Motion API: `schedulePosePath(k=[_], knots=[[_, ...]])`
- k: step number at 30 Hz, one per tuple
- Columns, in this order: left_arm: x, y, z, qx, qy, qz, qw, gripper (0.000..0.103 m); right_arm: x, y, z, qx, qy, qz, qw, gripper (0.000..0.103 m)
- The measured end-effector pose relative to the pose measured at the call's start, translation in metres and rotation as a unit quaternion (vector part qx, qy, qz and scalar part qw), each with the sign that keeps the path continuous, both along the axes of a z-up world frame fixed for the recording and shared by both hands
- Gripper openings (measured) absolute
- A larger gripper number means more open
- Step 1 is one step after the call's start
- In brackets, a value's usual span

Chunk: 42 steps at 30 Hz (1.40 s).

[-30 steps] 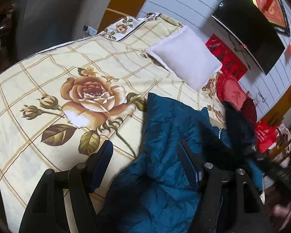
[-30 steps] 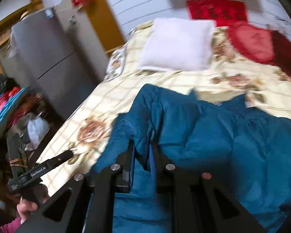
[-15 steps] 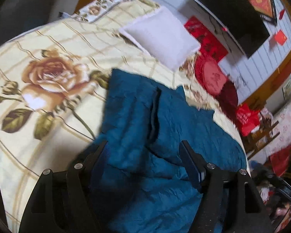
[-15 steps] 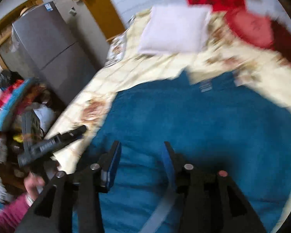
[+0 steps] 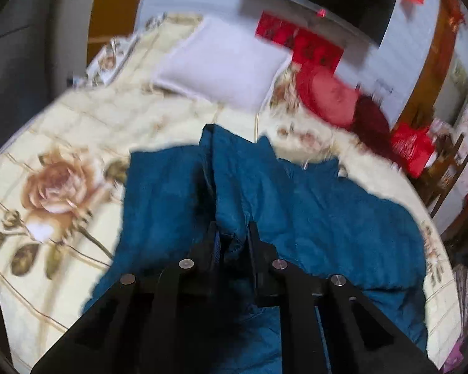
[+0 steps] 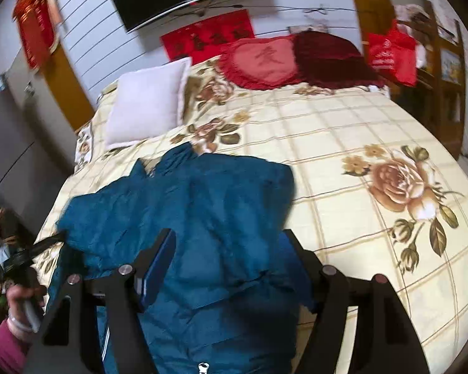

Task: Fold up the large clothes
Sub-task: 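Press the folded jacket flat with both grippers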

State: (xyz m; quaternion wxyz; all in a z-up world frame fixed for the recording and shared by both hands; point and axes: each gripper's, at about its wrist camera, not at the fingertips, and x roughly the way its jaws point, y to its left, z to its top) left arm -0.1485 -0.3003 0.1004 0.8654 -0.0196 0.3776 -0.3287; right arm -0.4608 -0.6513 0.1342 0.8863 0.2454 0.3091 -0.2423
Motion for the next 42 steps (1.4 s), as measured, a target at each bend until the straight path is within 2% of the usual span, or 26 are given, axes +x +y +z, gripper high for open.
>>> schedulePosePath(k=[1, 3, 6, 8, 9, 11, 13, 15, 18, 22, 23, 25, 28, 30, 31, 33, 35, 38, 42], knots=[[0.002, 0.005, -0.001, 0.001, 0.008, 0.006, 1.0, 0.033, 0.004, 0.0, -0.003, 0.001, 0.004, -0.002, 1.0, 0.072], [0.007, 0.014, -0.015, 0.011, 0.034, 0.013, 0.9993, 0.033, 0.017, 0.002, -0.012, 0.004, 0.009, 0.003, 1.0, 0.072], [0.014, 0.011, -0.044, 0.044, 0.064, -0.003, 0.997, 0.037, 0.039, 0.009, -0.022, -0.011, 0.024, 0.0, 1.0, 0.072], [0.018, 0.014, -0.048, 0.024, 0.084, -0.004, 0.9961, 0.045, 0.061, 0.016, -0.027, -0.027, 0.03, 0.002, 0.999, 0.072], [0.018, 0.016, -0.046, 0.013, 0.086, 0.003, 0.9962, 0.049, 0.069, 0.019, -0.027, -0.031, 0.031, 0.008, 0.999, 0.072], [0.02, 0.02, -0.035, -0.005, 0.076, 0.023, 0.9968, 0.066, 0.092, 0.023, -0.034, -0.036, 0.043, 0.03, 0.998, 0.072], [0.021, 0.022, -0.023, -0.025, 0.056, 0.039, 0.9973, 0.071, 0.112, 0.02, -0.044, -0.042, 0.058, 0.047, 0.996, 0.072], [0.023, 0.016, -0.016, -0.025, 0.037, 0.046, 0.9979, 0.075, 0.122, 0.008, -0.055, -0.05, 0.073, 0.033, 0.996, 0.07], [0.028, -0.01, -0.024, 0.016, 0.021, 0.037, 0.999, 0.075, 0.119, -0.011, -0.071, -0.057, 0.086, -0.011, 0.995, 0.07], [0.034, -0.047, -0.064, 0.112, 0.035, 0.024, 0.9928, 0.075, 0.116, -0.024, -0.095, -0.051, 0.089, -0.019, 0.995, 0.07], [0.033, -0.053, -0.071, 0.12, 0.028, 0.023, 0.9921, 0.075, 0.118, -0.026, -0.098, -0.05, 0.091, -0.016, 0.995, 0.07], [0.028, -0.056, -0.074, 0.123, 0.016, 0.03, 0.9918, 0.075, 0.123, -0.027, -0.101, -0.055, 0.105, -0.009, 0.993, 0.07], [0.022, -0.055, -0.07, 0.13, 0.027, 0.022, 0.9909, 0.074, 0.122, -0.026, -0.09, -0.049, 0.12, -0.013, 0.992, 0.069], [0.018, -0.049, -0.059, 0.121, 0.019, 0.018, 0.9923, 0.072, 0.113, -0.021, -0.075, -0.038, 0.085, -0.015, 0.996, 0.069], [0.015, -0.046, -0.054, 0.116, 0.01, 0.019, 0.993, 0.072, 0.107, -0.014, -0.061, -0.031, 0.043, -0.007, 0.999, 0.069], [0.012, -0.043, -0.042, 0.105, -0.013, 0.024, 0.9941, 0.072, 0.109, -0.003, -0.047, -0.037, 0.018, 0.008, 0.999, 0.07], [0.012, -0.046, -0.032, 0.093, -0.028, 0.025, 0.9949, 0.072, 0.124, 0.01, -0.036, -0.067, 0.032, 0.022, 0.997, 0.07], [0.017, -0.057, -0.03, 0.1, -0.033, 0.026, 0.9941, 0.072, 0.15, 0.015, -0.038, -0.105, 0.071, 0.011, 0.992, 0.07], [0.031, -0.076, -0.051, 0.14, -0.025, 0.033, 0.9894, 0.072, 0.166, -0.003, -0.059, -0.09, 0.092, -0.016, 0.992, 0.07]])
